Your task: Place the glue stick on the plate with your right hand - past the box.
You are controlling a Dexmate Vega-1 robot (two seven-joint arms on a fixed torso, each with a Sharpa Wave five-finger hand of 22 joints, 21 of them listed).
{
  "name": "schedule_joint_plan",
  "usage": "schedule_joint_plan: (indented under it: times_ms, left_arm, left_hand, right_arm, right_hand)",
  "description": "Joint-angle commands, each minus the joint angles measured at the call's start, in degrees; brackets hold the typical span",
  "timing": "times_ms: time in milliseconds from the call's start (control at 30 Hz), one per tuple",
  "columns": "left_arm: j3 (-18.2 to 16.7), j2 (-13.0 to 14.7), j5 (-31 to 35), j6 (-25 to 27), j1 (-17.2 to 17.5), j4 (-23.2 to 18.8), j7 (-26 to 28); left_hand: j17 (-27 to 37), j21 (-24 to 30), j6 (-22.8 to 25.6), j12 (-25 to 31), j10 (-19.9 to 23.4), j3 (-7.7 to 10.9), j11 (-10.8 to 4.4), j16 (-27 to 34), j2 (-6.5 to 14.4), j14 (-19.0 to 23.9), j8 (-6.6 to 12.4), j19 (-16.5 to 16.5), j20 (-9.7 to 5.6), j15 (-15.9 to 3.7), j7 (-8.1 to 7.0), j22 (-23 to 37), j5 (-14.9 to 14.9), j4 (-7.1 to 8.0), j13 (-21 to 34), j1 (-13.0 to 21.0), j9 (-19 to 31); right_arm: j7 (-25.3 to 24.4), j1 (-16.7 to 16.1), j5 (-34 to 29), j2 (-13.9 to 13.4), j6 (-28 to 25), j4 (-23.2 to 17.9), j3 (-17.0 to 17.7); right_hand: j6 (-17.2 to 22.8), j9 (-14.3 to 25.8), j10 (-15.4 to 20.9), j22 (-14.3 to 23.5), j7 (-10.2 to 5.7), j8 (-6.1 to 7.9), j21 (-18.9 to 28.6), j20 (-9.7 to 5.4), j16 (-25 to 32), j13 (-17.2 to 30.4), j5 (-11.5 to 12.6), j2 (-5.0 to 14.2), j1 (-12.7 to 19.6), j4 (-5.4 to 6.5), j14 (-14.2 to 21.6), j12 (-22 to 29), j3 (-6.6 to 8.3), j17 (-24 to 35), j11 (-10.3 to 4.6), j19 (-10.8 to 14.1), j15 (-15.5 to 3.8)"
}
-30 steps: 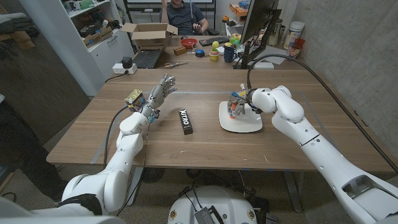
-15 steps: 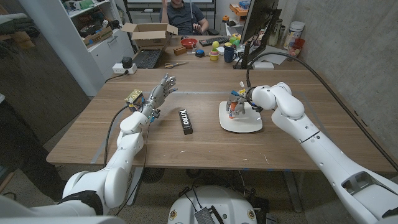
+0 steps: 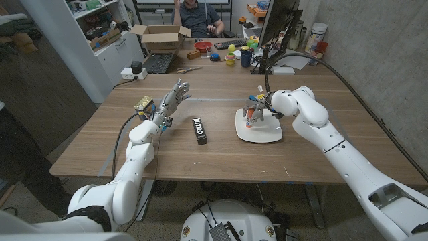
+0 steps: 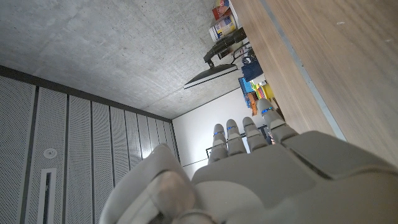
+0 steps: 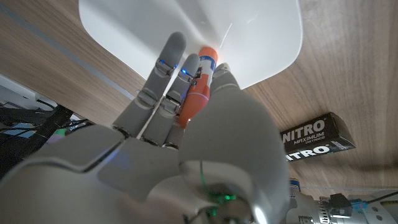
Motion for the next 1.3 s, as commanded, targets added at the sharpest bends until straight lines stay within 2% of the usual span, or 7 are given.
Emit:
schedule_joint_plan:
  times_ms: [33, 267, 567, 900, 1300]
  left_arm:
    - [0.11, 0.02, -0.54, 1.07, 1.22, -2.1, 0.36]
    - [0.41, 0.18, -0.55, 1.06, 1.24, -2.23, 0.74]
    - [0.56, 0.31, -0.66, 0.92, 0.73, -1.4, 0.44]
    - [0.59, 0.34, -0.58, 0.92, 0.71, -1.43, 0.41]
    - [0.8, 0.41, -0.42, 1.13, 1.05, -2.11, 0.8]
  left_hand:
    - [0.16, -0.01, -0.25, 0.1, 0.11, -0.35, 0.03, 0.11, -0.57, -0.59, -0.04, -0.06, 0.31, 0.2, 0.04, 0.24, 0.48, -0.03, 0.23, 0.0, 0.32]
    - [0.16, -0.06, -0.26, 0.11, 0.08, -0.45, 0.08, 0.14, -0.6, -0.58, -0.01, -0.1, 0.34, 0.24, 0.08, 0.24, 0.51, -0.03, 0.23, 0.01, 0.32]
    - [0.16, -0.08, -0.26, 0.11, 0.02, -0.55, 0.12, 0.14, -0.61, -0.6, 0.02, -0.09, 0.4, 0.26, 0.1, 0.25, 0.54, -0.03, 0.23, 0.01, 0.32]
    - [0.16, -0.11, -0.28, 0.14, 0.02, -0.66, 0.03, 0.16, -0.62, -0.61, 0.04, -0.05, 0.33, 0.22, 0.09, 0.25, 0.58, -0.03, 0.23, 0.03, 0.32]
    - [0.16, -0.18, -0.34, 0.18, 0.04, -0.83, -0.02, 0.18, -0.62, -0.61, 0.06, -0.07, 0.36, 0.25, 0.13, 0.26, 0.65, -0.04, 0.23, 0.07, 0.32]
  right_arm:
    - [-0.61, -0.59, 0.55, 0.08, 0.39, -1.01, 0.9]
    - [-1.0, -0.56, 0.41, 0.21, 0.59, -1.38, 1.22]
    - [-2.62, -0.92, 0.59, 0.29, 1.24, -2.1, 2.04]
    - [-2.21, -0.81, 0.78, 0.4, 1.4, -2.77, 2.5]
    - [-2.76, -1.4, 1.66, 0.47, 1.68, -4.11, 4.06]
  right_hand:
    - [-0.85, -0.05, -0.66, 0.03, 0.1, 0.34, -0.22, -6.33, 0.19, 0.01, 0.31, -0.04, -1.36, 0.44, -0.47, -0.04, -0.53, 0.27, 0.23, 0.1, -2.36]
    - [-0.95, -0.08, -0.52, -0.11, 0.17, 0.61, -0.57, -6.24, 0.29, -0.04, 0.37, -0.14, -2.28, 0.92, -0.71, 0.23, -1.0, 0.35, 0.17, -0.1, -2.4]
    - [-0.77, -0.11, 0.04, -0.21, 0.6, 0.91, -0.92, -6.41, 0.49, -0.11, 0.54, 0.11, -2.57, 1.1, -0.7, 0.66, -1.12, 0.46, 0.1, -0.14, -2.54]
    - [-0.81, -0.16, 0.37, -0.21, 0.95, 1.09, -1.09, -6.36, 0.78, -0.19, 0.71, 0.45, -2.79, 1.25, -0.31, 0.99, -1.22, 0.56, 0.24, 0.24, -2.68]
    - [-1.39, -0.23, 0.14, -0.2, 1.42, 1.09, -1.22, -6.26, 0.88, -0.39, 0.7, -0.06, -4.39, 1.97, -0.24, 1.09, -2.19, 0.58, 0.55, 0.72, -2.53]
